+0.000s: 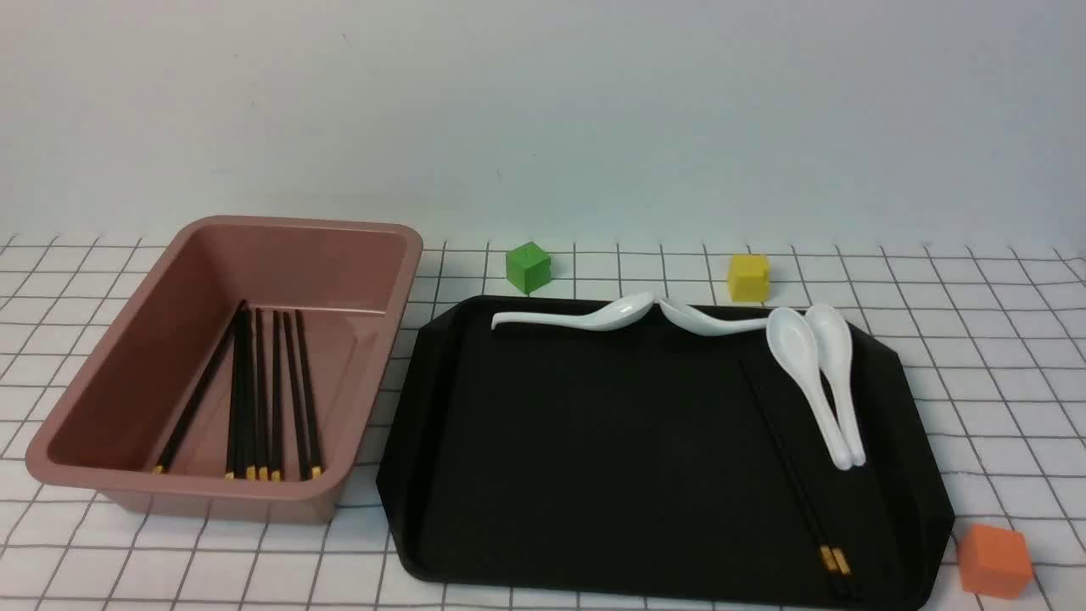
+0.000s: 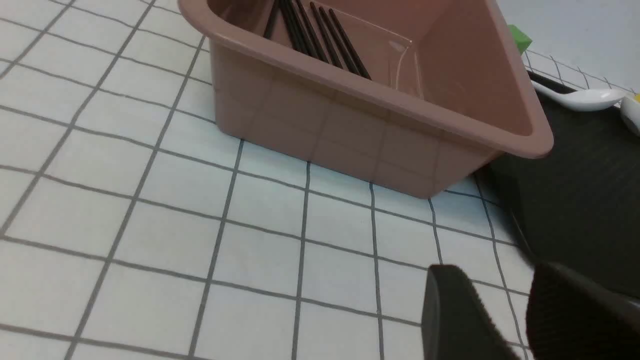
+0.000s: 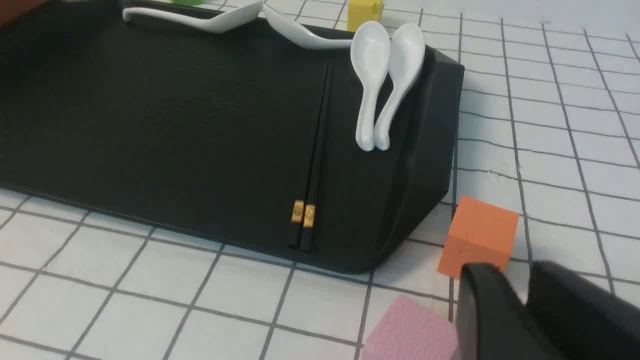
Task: On white black tablecloth take chopsticks from black tray and put them in box.
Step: 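Move the gripper over the chopsticks on the black tray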
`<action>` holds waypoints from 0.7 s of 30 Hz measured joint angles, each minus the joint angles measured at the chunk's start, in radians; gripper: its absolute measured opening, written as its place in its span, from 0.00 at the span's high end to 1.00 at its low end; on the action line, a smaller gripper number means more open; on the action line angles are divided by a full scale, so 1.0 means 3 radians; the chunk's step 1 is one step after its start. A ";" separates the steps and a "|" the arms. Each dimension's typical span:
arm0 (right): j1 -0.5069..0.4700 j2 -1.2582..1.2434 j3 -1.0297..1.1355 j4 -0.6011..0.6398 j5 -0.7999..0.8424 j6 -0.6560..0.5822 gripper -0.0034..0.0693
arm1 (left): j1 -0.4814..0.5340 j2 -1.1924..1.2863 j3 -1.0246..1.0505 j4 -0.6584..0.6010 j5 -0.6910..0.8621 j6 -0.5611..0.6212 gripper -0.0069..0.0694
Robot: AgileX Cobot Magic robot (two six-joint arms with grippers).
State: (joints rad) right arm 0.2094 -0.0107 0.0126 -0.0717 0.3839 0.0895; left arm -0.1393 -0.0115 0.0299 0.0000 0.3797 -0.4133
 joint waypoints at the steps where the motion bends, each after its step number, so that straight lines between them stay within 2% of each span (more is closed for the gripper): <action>1: 0.0000 0.0000 0.0000 0.0000 0.0000 0.0000 0.74 | 0.0000 0.0000 0.0000 0.0000 0.0000 0.0000 0.60; 21: 0.0000 0.0000 0.0000 0.0000 0.0000 0.0000 0.72 | 0.0000 0.0000 0.0000 0.0000 0.0000 0.0000 0.60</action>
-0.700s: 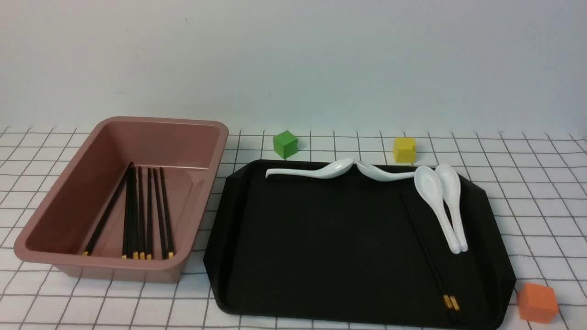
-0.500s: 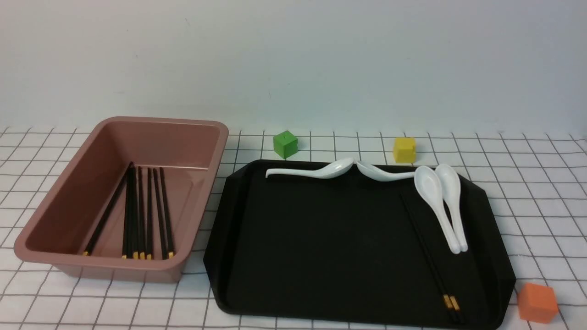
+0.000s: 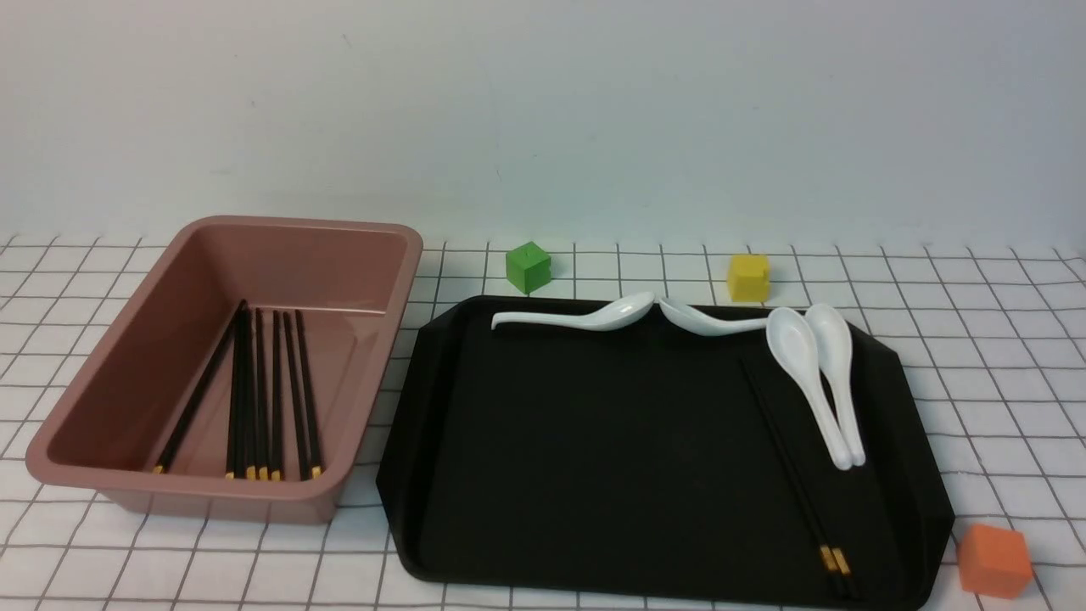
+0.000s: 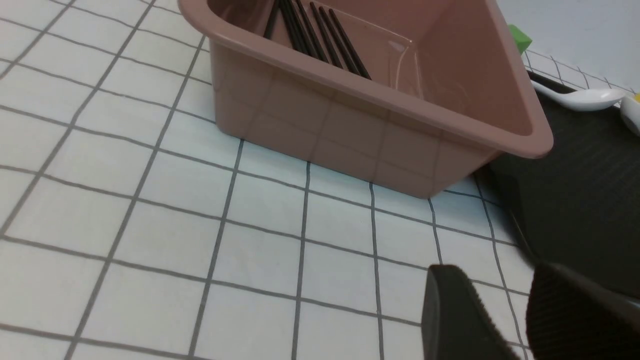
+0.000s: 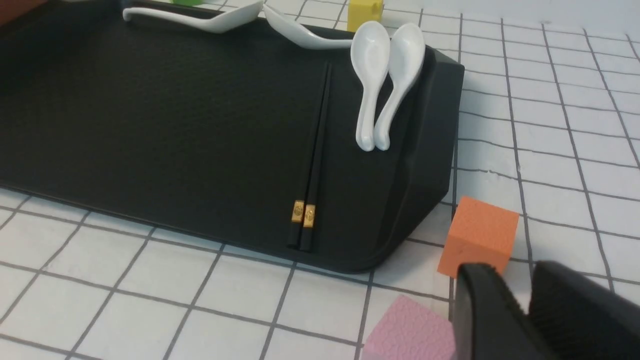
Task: On white black tablecloth take chopsticks from black tray and put them in box.
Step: 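Move the gripper over the chopsticks on the black tray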
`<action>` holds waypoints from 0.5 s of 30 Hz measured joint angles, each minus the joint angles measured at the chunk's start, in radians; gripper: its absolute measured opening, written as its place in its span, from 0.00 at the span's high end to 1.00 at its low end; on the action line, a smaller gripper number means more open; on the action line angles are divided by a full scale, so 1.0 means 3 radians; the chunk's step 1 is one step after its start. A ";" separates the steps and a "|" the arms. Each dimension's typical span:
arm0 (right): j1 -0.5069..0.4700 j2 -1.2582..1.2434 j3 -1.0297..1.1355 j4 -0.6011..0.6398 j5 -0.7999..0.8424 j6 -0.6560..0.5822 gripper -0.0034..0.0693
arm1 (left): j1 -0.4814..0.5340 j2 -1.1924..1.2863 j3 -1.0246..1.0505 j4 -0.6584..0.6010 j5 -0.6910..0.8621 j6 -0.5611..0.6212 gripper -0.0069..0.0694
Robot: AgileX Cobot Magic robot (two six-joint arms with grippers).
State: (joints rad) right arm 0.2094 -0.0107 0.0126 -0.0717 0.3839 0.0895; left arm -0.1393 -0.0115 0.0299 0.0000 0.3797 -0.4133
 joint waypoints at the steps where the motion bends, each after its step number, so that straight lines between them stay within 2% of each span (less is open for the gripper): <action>1: 0.0000 0.0000 0.0000 0.0000 0.0000 0.0000 0.72 | 0.0000 0.0000 0.0000 0.0000 0.0000 0.0000 0.60; 15: 0.0000 0.0000 0.0000 0.0000 0.0000 0.0000 0.69 | 0.0000 0.0000 0.0000 0.0000 0.0000 0.0000 0.60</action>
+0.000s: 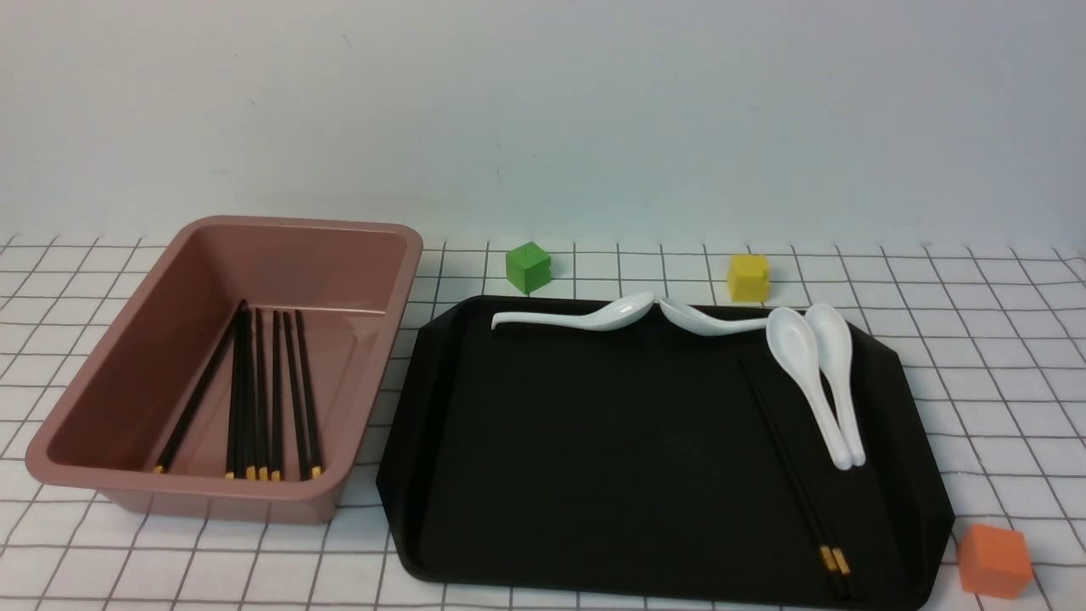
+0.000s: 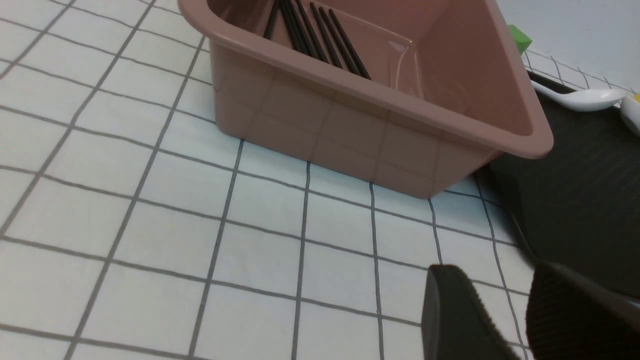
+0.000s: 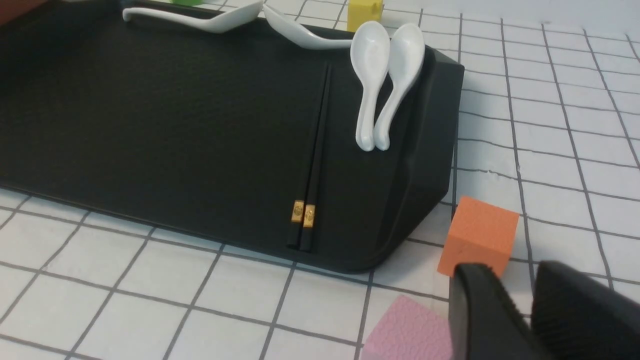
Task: On white black tablecloth take chopsticks from black tray and put them in box.
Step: 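Move the gripper over the chopsticks on the black tray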
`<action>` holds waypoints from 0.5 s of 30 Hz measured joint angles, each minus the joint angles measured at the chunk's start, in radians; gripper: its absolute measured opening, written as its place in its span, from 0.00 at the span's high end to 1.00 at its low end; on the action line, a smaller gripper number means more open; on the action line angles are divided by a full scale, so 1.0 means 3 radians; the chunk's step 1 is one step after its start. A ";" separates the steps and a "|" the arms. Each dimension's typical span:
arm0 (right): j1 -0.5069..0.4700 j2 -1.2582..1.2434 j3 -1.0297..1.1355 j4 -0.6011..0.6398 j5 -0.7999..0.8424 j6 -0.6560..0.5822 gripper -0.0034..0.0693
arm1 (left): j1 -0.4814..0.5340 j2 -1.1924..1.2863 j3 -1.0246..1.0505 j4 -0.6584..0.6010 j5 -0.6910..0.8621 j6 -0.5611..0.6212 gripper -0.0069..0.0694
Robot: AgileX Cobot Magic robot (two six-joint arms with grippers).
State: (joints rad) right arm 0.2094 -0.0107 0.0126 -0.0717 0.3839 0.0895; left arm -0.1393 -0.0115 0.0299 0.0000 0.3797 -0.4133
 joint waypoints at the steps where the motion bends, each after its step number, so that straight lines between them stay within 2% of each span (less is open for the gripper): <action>1: 0.0000 0.0000 0.0000 0.0000 0.0000 0.0000 0.69 | 0.0000 0.0000 0.0000 0.0000 0.0000 0.0000 0.60; 10: 0.0000 0.0000 0.0000 0.0038 -0.0012 0.0004 0.67 | 0.0000 0.0000 0.0000 0.0000 0.0000 0.0000 0.60; 13: 0.0000 0.0000 0.0027 0.0437 -0.0169 0.0201 0.67 | 0.0000 0.0000 0.0000 0.0000 0.0000 0.0000 0.60; 15: 0.0000 0.0000 0.0037 0.0927 -0.0271 0.0454 0.67 | 0.0000 0.0000 0.0000 0.0000 0.0000 0.0000 0.60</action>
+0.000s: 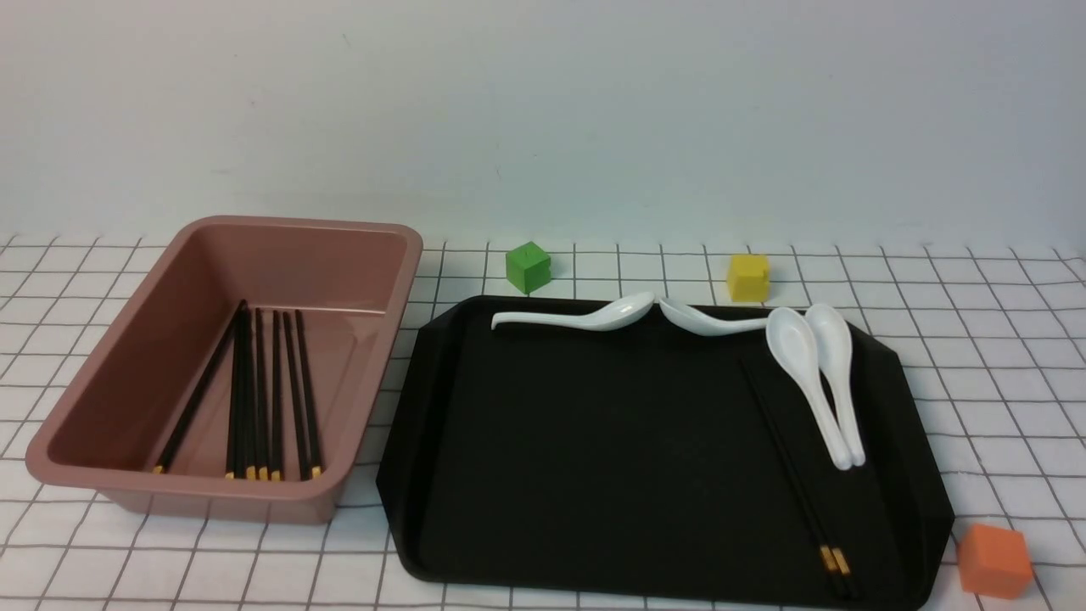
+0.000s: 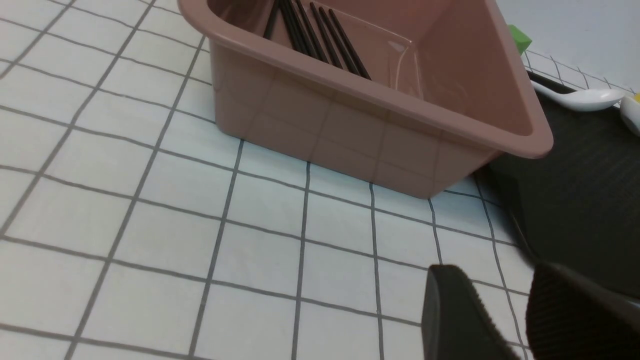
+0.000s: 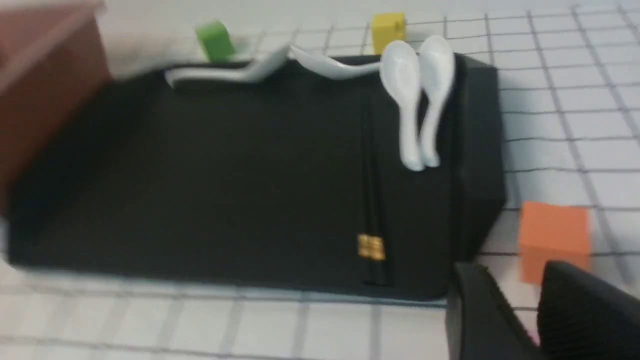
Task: On white black tablecloth take chopsticks from black tray and put them in box.
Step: 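Move the gripper over the chopsticks on the black tray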
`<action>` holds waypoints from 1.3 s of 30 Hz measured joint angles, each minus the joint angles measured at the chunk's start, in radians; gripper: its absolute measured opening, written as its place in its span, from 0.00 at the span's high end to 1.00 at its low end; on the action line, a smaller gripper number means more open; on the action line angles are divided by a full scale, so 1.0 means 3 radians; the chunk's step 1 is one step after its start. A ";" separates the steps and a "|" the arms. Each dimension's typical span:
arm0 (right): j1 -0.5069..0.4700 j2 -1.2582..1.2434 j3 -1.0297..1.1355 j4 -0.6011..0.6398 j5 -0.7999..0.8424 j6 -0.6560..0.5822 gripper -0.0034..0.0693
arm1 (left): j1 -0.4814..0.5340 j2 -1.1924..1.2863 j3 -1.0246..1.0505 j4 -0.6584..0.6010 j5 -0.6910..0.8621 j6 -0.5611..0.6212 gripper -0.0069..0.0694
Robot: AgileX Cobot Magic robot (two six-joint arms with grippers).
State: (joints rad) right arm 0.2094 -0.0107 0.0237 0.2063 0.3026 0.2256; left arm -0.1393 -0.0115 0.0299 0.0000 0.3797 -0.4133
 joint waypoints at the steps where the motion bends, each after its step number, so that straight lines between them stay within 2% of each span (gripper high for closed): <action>1: 0.0000 0.0000 0.0000 0.0244 -0.0059 0.0137 0.67 | 0.0000 0.0000 0.0000 0.0000 0.0000 0.0000 0.60; 5: 0.0000 0.0000 0.0000 0.0941 -0.0206 0.0487 0.66 | 0.0000 0.0000 0.0000 0.0000 0.0000 0.0000 0.60; 8: 0.0000 0.0000 0.0000 0.1216 -0.0231 0.0506 0.66 | 0.0000 0.0000 0.0000 0.0000 0.0000 0.0000 0.60; 10: 0.0000 0.0000 -0.0018 0.1222 -0.0211 0.0440 0.66 | 0.0000 0.0000 0.0000 0.0000 0.0000 0.0000 0.60; 11: 0.0000 0.0050 -0.0173 0.1153 -0.0125 0.0267 0.67 | 0.0000 0.0000 0.0000 0.0000 0.0000 0.0000 0.60; 14: 0.0000 0.0356 -0.0600 0.0909 0.0148 0.0146 0.74 | 0.0000 0.0000 0.0000 0.0000 0.0000 0.0000 0.60; 16: 0.0000 0.1109 -0.1300 0.0435 0.0798 0.0140 0.89 | 0.0000 0.0000 0.0000 0.0000 0.0000 0.0000 0.60; 18: 0.0000 0.1622 -0.1637 0.0148 0.1343 0.0147 0.95 | 0.0000 0.0000 0.0000 0.0000 0.0000 0.0000 0.60; 22: 0.0000 0.2694 -0.2031 -0.0083 0.1934 0.0065 0.96 | 0.0000 0.0000 0.0000 0.0000 0.0000 0.0000 0.60; 27: 0.0133 0.3644 -0.2202 0.0038 0.1829 -0.0289 0.89 | 0.0000 0.0000 0.0000 0.0000 0.0004 0.0000 0.60; 28: 0.0265 0.4018 -0.2330 0.0058 0.1697 -0.0363 0.81 | 0.0000 0.0000 0.0000 0.0000 0.0004 0.0000 0.60; 29: 0.0278 0.4053 -0.2345 0.0055 0.1680 -0.0363 0.80 | 0.0000 0.0000 0.0000 0.0000 0.0004 0.0000 0.60; 32: 0.0441 0.4609 -0.2625 -0.0079 0.1422 -0.0319 0.63 | 0.0000 0.0000 0.0000 0.0000 0.0004 0.0000 0.60; 34: 0.0471 0.4924 -0.2807 -0.0192 0.1334 -0.0256 0.57 | 0.0000 0.0000 0.0000 0.0000 0.0004 0.0000 0.60; 39: 0.0474 0.5604 -0.3190 -0.0354 0.1258 -0.0219 0.53 | 0.0000 0.0000 0.0000 0.0000 0.0004 0.0000 0.60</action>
State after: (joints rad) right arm 0.3516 1.6704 -0.9333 0.1001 0.6800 0.1600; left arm -0.1393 -0.0115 0.0299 0.0000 0.3808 -0.4133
